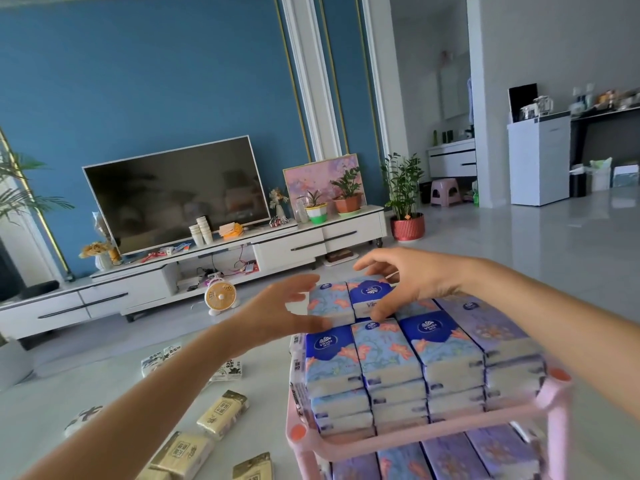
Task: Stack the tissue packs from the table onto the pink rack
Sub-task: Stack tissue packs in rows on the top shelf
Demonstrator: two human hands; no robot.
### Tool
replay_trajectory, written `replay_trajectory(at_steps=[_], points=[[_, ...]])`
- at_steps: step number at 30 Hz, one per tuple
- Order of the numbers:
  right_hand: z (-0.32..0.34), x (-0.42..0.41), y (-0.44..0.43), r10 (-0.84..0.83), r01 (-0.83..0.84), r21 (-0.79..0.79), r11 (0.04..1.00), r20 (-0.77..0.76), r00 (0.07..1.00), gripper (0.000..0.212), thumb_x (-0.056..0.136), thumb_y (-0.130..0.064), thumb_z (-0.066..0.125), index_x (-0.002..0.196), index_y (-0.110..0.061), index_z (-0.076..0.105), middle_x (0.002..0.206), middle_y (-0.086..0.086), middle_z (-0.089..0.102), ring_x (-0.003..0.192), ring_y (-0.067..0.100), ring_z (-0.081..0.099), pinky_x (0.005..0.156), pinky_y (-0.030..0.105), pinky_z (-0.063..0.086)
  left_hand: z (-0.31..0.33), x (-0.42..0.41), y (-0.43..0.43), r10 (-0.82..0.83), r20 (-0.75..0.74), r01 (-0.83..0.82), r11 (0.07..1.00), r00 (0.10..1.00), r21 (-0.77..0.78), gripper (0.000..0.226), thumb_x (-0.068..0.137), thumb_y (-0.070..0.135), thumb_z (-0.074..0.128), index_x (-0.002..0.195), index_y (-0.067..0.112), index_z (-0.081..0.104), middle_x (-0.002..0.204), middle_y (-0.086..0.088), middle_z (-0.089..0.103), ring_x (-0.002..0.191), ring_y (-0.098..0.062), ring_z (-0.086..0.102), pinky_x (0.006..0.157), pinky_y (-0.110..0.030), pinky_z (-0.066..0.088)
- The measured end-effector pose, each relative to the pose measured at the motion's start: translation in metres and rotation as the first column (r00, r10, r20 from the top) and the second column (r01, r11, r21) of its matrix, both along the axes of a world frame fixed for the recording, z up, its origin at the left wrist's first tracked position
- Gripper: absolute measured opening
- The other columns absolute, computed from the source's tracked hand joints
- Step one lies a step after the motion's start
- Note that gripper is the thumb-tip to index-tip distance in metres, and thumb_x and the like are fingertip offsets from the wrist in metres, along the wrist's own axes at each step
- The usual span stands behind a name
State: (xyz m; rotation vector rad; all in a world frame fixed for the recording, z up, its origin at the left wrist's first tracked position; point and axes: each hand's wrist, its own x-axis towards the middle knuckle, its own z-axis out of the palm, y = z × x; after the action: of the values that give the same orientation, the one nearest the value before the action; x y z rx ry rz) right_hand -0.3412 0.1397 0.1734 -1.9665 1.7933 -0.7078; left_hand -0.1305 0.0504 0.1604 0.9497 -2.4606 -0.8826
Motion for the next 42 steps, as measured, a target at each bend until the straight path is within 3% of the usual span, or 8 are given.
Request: replay_trajectory(at_steps=[3,8,13,18,25,31,35,42], points=[[-0.001,0.001,0.0,-0.007,0.007,0.004,1.0,-0.013,1.0,0.08,0.064,-0.036,0.082,0.133,-0.029,0.041,0.135,-0.003,0.043,0.124,0.012,0.041,0.107,0.03,0.035,-0.001,0.002,0.001,0.003,-0.003,-0.003,1.0,1.0,-0.005,0.079,0.068,0.037,0.074,0.138,0.028,0.037,0.138,0.01,0.044,0.118,-0.004,0.041,0.095,-0.026,0.041],[0.005,-0.002,-0.003,0.001,-0.001,0.004,1.0,-0.026,1.0,0.08,0.066,-0.052,0.07,0.135,-0.028,0.038,0.142,-0.003,0.039,0.132,0.012,0.036,0.11,0.031,0.031,0.004,0.006,-0.001,0.04,-0.03,-0.04,0.999,0.999,0.009,0.116,0.042,0.09,0.052,0.139,0.029,0.035,0.131,0.016,0.042,0.115,-0.004,0.04,0.093,-0.027,0.037],[0.017,-0.014,-0.018,-0.057,0.057,-0.064,0.996,-0.001,0.998,0.061,0.078,-0.05,0.059,0.13,-0.022,0.046,0.126,-0.002,0.054,0.115,0.009,0.05,0.098,0.022,0.04,0.006,0.002,-0.029,0.128,-0.076,-0.129,0.992,0.989,-0.007,0.053,0.092,0.046,0.034,0.136,0.017,0.041,0.139,-0.004,0.046,0.115,-0.012,0.043,0.098,-0.03,0.035],[0.03,-0.03,-0.048,-0.084,0.086,-0.065,0.994,0.029,0.996,0.041,0.087,-0.042,0.054,0.118,-0.016,0.058,0.114,-0.003,0.063,0.104,0.007,0.057,0.087,0.017,0.043,0.004,-0.011,-0.075,0.212,-0.122,-0.21,0.977,0.97,0.031,0.047,0.096,0.038,0.035,0.132,0.01,0.048,0.134,-0.006,0.051,0.123,-0.019,0.045,0.106,-0.035,0.033],[0.008,-0.054,-0.118,-0.059,0.091,0.157,0.983,-0.199,0.978,0.039,0.089,-0.046,0.051,0.114,-0.016,0.059,0.101,-0.001,0.065,0.097,0.016,0.061,0.087,0.029,0.047,-0.032,-0.047,-0.137,0.184,-0.115,-0.175,0.98,0.976,0.091,0.018,0.09,0.012,0.057,0.106,0.006,0.063,0.101,-0.003,0.06,0.094,-0.013,0.056,0.07,-0.01,0.044],[-0.04,-0.092,-0.187,0.031,0.136,0.381,0.914,-0.403,0.915,0.044,0.084,-0.054,0.054,0.111,-0.019,0.059,0.108,0.01,0.065,0.086,0.018,0.06,0.083,0.037,0.049,-0.082,-0.089,-0.186,0.104,0.126,-0.107,0.994,0.987,0.022,0.03,0.087,0.022,0.063,0.116,0.015,0.061,0.123,-0.002,0.059,0.113,-0.013,0.055,0.096,-0.022,0.041],[-0.064,-0.114,-0.218,0.052,0.143,0.377,0.915,-0.461,0.886,0.039,0.088,-0.044,0.055,0.116,-0.018,0.058,0.1,-0.003,0.061,0.085,0.017,0.057,0.069,0.021,0.044,-0.113,-0.118,-0.207,0.08,0.275,-0.081,0.997,0.958,-0.008,0.047,0.085,0.031,0.065,0.128,0.022,0.051,0.132,-0.003,0.05,0.12,-0.016,0.049,0.1,-0.025,0.038],[-0.115,-0.138,-0.24,-0.02,0.127,0.298,0.946,-0.336,0.942,0.035,0.088,-0.027,0.054,0.119,-0.01,0.054,0.109,0.008,0.061,0.088,0.017,0.053,0.075,0.028,0.041,-0.157,-0.149,-0.212,-0.07,0.432,0.057,0.997,0.899,0.042,0.067,0.082,0.04,0.066,0.14,0.027,0.035,0.145,0.004,0.035,0.133,-0.012,0.032,0.105,-0.02,0.024]])
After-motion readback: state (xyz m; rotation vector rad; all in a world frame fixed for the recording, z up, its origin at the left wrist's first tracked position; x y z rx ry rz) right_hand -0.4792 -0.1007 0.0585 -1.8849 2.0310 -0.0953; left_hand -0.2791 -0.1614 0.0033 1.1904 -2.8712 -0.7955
